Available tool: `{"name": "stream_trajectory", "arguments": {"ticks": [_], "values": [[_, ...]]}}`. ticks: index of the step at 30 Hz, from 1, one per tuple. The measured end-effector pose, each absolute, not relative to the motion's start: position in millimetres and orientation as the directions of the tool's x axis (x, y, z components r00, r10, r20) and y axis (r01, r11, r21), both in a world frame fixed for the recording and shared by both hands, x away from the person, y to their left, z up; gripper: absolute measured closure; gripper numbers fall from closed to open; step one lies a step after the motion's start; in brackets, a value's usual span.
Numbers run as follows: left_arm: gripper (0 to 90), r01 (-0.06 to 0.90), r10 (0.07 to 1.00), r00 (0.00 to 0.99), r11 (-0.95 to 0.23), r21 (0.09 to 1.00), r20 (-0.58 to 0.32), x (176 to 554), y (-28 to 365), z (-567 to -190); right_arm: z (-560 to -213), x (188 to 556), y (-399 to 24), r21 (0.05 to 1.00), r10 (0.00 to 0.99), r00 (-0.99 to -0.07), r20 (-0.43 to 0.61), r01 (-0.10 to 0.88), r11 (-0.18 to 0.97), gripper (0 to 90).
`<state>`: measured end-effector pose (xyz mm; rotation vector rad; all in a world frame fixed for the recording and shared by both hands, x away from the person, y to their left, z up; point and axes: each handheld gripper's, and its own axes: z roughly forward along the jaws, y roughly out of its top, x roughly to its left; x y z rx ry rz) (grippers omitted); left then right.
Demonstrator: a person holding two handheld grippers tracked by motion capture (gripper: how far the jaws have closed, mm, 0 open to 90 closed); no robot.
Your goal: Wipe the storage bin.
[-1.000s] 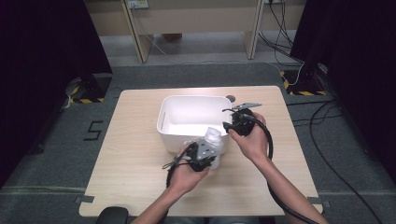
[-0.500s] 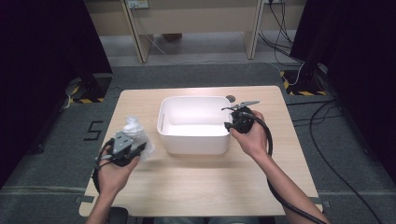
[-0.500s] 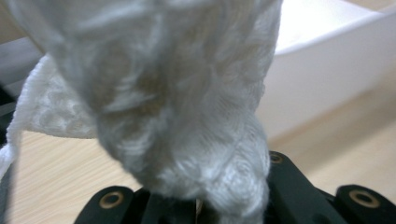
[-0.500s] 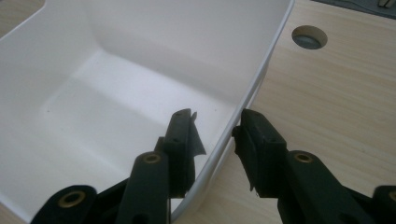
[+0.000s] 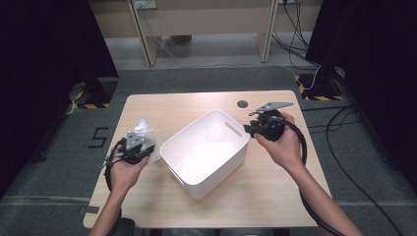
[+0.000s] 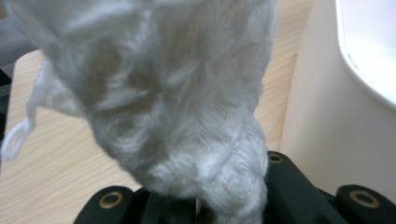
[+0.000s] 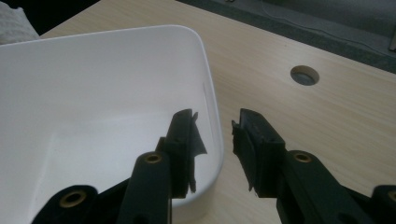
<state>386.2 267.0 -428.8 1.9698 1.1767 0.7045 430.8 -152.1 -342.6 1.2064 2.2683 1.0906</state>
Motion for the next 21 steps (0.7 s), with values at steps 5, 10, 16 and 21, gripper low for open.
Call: {"name": "stream_trajectory", "arguments": {"ticks": [5,10,16,21], "values": [[81.6,0.499,0.88,0.469,-0.335,0.799,0.076,372.9,264.1,-436.0,-352.1,407.5,-172.6,0.685,0.811,-0.581,0.073,0.62,0.383,74.3],[81.3,0.471,0.849,0.518,-0.384,0.794,0.103,355.0,261.8,-440.0,-388.0,389.5,-157.9,0.622,0.748,-0.651,0.126,0.64,0.452,72.0],[80.9,0.427,0.798,0.588,-0.442,0.789,0.129,351.5,249.3,-438.3,-393.3,392.8,-141.9,0.644,0.737,-0.667,0.105,0.61,0.461,71.3],[80.6,0.408,0.781,0.608,-0.461,0.788,0.142,355.7,245.2,-437.2,-390.5,408.4,-138.5,0.66,0.76,-0.646,0.072,0.602,0.449,71.3]]}}
